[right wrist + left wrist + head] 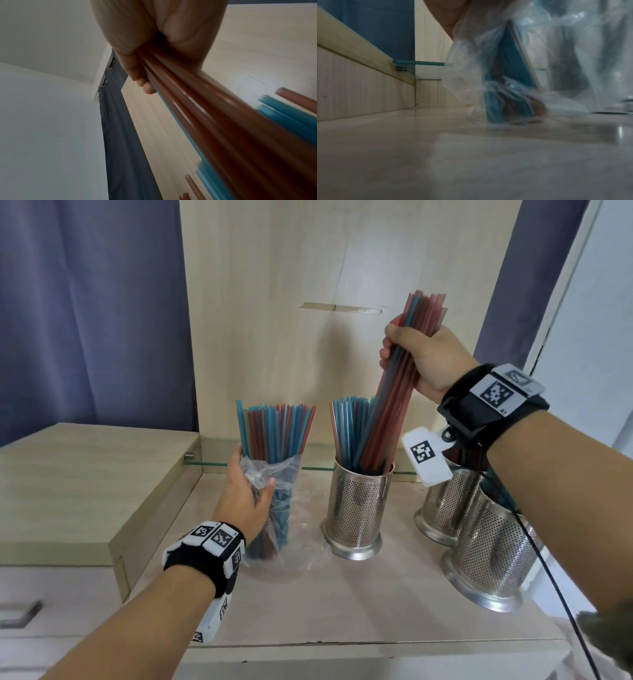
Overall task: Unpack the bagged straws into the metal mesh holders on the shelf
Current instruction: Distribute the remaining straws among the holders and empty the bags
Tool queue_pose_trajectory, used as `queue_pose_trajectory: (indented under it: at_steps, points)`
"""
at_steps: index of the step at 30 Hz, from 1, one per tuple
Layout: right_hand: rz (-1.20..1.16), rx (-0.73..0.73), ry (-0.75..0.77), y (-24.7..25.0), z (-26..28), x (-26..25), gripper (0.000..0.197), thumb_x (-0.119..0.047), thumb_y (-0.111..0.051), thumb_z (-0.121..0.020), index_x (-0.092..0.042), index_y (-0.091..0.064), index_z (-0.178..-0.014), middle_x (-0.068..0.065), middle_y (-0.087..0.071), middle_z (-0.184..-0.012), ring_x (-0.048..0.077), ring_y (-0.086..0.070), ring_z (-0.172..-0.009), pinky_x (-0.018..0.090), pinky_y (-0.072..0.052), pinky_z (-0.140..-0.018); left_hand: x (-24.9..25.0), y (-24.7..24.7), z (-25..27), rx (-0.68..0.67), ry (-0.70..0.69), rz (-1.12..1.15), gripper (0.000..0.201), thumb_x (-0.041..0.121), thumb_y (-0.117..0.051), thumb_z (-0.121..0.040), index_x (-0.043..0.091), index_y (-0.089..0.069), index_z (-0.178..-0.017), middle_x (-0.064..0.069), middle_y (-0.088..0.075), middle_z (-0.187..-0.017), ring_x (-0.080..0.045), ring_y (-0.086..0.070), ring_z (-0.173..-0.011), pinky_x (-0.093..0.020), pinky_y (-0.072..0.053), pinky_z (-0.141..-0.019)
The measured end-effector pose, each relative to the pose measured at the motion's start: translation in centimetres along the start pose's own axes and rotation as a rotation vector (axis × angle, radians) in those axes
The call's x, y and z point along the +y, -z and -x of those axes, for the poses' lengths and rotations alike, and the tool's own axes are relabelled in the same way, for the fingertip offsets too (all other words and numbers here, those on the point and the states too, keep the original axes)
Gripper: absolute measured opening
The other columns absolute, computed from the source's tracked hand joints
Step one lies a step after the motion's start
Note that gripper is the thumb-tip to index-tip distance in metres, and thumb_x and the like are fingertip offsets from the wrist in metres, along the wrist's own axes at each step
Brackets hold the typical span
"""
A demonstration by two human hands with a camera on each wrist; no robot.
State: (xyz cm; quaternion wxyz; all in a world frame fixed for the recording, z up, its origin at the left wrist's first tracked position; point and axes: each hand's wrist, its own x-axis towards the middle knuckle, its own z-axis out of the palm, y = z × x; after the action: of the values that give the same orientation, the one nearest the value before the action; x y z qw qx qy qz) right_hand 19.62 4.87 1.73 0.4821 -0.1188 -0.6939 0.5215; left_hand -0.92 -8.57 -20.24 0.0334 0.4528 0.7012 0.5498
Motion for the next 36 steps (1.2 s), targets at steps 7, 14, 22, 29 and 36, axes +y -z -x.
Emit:
queue_pose_trajectory:
  at_steps: [7, 14, 22, 29, 36]
  points:
    - [-0.036, 0.042, -0.012, 0.2, -1.1, 0.3, 0.017, -0.003, -0.056, -0.095, -0.011, -0.055, -0.08, 0.0, -0.057, -0.062, 0.015, -0.057, -0.058, 0.03, -0.052, -0.065, 0.2, 0.0, 0.1, 0.009, 0.004, -0.008, 0.08, 0.021, -0.057, -0.096, 0.011, -0.004, -0.154, -0.014, -0.048, -0.143, -0.027, -0.054, -0.123, -0.034, -0.044, -0.099]
    - [0.092, -0.081, -0.082, -0.2, -0.1, 4.1, 0.015, -0.01, -0.06, -0.091, -0.013, -0.057, -0.076, 0.001, -0.06, -0.063, 0.019, -0.055, -0.061, 0.031, -0.051, -0.067, -0.2, -0.1, -0.1, 0.008, 0.008, -0.007, 0.08, 0.024, -0.057, -0.095, 0.014, -0.004, -0.154, -0.014, -0.046, -0.146, -0.029, -0.051, -0.127, -0.042, -0.044, -0.105]
    - [0.115, -0.108, -0.174, -0.9, 1.8, 9.4, 0.011, -0.009, -0.067, -0.085, -0.014, -0.062, -0.077, 0.003, -0.063, -0.065, 0.019, -0.059, -0.064, 0.035, -0.05, -0.074, -0.5, 0.1, -0.1, 0.006, -0.004, 0.019, 0.078, 0.029, -0.058, -0.094, 0.025, -0.007, -0.153, -0.01, -0.042, -0.15, -0.025, -0.045, -0.134, -0.05, -0.041, -0.109]
    - [0.305, 0.081, -0.165, -1.9, 2.5, 11.0, 0.01, -0.018, -0.073, -0.082, -0.014, -0.063, -0.085, 0.001, -0.068, -0.07, 0.019, -0.065, -0.067, 0.044, -0.056, -0.087, -0.5, -0.1, -0.2, -0.001, 0.012, 0.019, 0.079, 0.026, -0.058, -0.094, 0.023, -0.005, -0.153, -0.01, -0.043, -0.149, -0.025, -0.046, -0.134, -0.05, -0.041, -0.109]
    - [0.731, 0.222, 0.278, -2.1, 2.7, 9.1, 0.079, -0.021, -0.08, -0.076, -0.016, -0.033, -0.14, 0.003, -0.053, -0.123, 0.016, -0.057, -0.106, 0.023, -0.045, -0.092, -0.6, -0.3, -0.2, 0.013, -0.004, 0.006, 0.08, 0.021, -0.059, -0.094, 0.013, -0.006, -0.154, -0.012, -0.044, -0.149, -0.024, -0.047, -0.132, -0.037, -0.039, -0.108]
